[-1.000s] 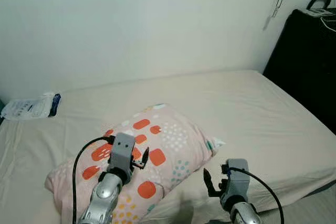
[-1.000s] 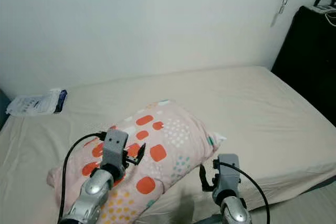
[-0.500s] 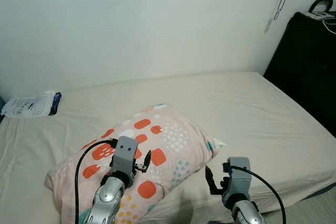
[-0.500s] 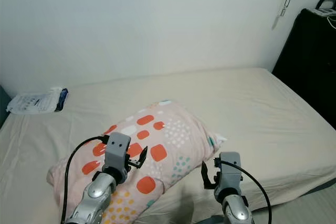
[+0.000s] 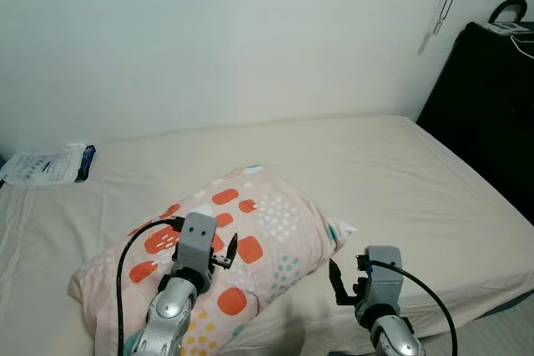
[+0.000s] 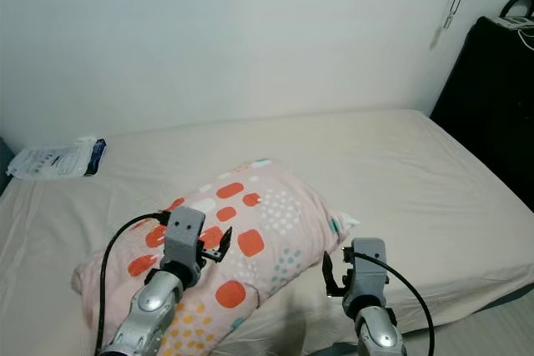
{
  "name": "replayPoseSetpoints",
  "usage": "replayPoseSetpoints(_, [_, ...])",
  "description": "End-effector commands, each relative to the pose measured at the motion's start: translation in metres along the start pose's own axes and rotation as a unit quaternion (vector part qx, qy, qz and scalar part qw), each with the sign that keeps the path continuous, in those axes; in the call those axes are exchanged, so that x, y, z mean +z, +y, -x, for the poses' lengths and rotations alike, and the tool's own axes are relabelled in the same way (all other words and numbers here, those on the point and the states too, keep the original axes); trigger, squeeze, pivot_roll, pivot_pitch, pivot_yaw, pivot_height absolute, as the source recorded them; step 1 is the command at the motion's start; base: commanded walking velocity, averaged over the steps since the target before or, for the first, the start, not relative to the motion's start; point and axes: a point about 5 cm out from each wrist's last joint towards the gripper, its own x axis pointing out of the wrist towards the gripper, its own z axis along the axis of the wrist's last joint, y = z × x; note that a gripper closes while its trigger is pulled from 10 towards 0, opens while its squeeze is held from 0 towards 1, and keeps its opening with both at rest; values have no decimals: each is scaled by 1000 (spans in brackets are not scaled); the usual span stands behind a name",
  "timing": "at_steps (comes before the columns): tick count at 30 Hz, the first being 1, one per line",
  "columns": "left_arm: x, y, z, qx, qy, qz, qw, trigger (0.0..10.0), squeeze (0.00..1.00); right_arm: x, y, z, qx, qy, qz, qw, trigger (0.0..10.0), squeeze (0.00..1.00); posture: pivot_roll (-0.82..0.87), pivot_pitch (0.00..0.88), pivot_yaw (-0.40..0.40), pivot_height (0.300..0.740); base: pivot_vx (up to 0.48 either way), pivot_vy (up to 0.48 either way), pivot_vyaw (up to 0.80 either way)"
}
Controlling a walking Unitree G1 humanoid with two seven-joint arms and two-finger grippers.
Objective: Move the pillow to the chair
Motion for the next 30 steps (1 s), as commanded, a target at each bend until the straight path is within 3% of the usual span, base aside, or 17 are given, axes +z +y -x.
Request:
replayPoseSetpoints(1, [0,1,-2,2,3,-1,1000,10000,0,1,-4,-2,-6,2,0,1000,10000,0,5,0,-46,740,0,0,0])
replayPoseSetpoints(9, [11,4,-12,0,-8,-6,1000,10000,0,9,-2,-8,-16,-10,-5,1000,10000,0,-8,0,-15,740,0,0,0])
replayPoseSetpoints(17, [10,13,-11,16,-2,-13,1000,10000,0,10,2,-11,-25,-11,-12,1000,10000,0,13,0,9,740,0,0,0])
replayPoseSetpoints(30, [7,13,-7,19,-2,-4,1000,10000,0,11,3,-13,-22,-11,-6,1000,10000,0,12,0,20,740,0,0,0])
